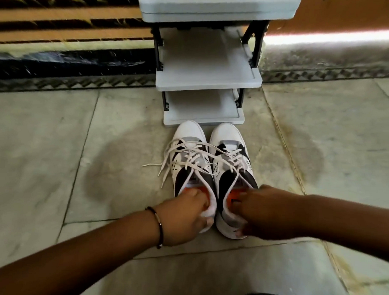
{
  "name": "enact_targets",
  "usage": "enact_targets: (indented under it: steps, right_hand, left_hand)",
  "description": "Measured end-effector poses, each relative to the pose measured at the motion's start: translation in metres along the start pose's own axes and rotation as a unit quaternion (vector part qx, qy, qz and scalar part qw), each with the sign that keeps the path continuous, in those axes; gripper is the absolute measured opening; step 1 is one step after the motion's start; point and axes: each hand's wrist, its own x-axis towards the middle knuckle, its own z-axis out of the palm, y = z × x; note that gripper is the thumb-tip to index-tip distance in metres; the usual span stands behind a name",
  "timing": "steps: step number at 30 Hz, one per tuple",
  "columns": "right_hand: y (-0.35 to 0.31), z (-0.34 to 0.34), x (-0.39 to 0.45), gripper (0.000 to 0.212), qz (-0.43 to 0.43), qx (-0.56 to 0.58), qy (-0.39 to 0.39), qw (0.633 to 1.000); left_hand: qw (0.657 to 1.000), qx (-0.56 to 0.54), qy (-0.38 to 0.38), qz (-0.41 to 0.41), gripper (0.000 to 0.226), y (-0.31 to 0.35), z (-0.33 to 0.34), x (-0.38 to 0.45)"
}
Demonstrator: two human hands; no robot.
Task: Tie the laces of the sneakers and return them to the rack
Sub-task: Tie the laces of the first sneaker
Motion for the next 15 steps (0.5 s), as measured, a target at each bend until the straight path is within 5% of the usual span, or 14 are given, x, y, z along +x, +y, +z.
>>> enact_targets:
  steps: [5,10,15]
  right_hand:
    - [0.017,-0.042,0.015,0.031,-0.013,-0.046,0.082,0.995]
    - [0.037,-0.05,0.049,0.05,0.019,-0.218,0.101,0.971]
    - [0.074,-0.048,0.049,0.051,0.186,-0.152,0.131,0.962]
  left_hand:
    - [0.997,0.067,0.042,-0.025,0.026,0.0,-0.072,0.007]
    - [0.978,0.149,-0.061,-0.134,0.044,-0.018,-0.095,0.034]
    - [0.989,0.001,0.084,-0.124,0.042,-0.03,-0.056,0.025]
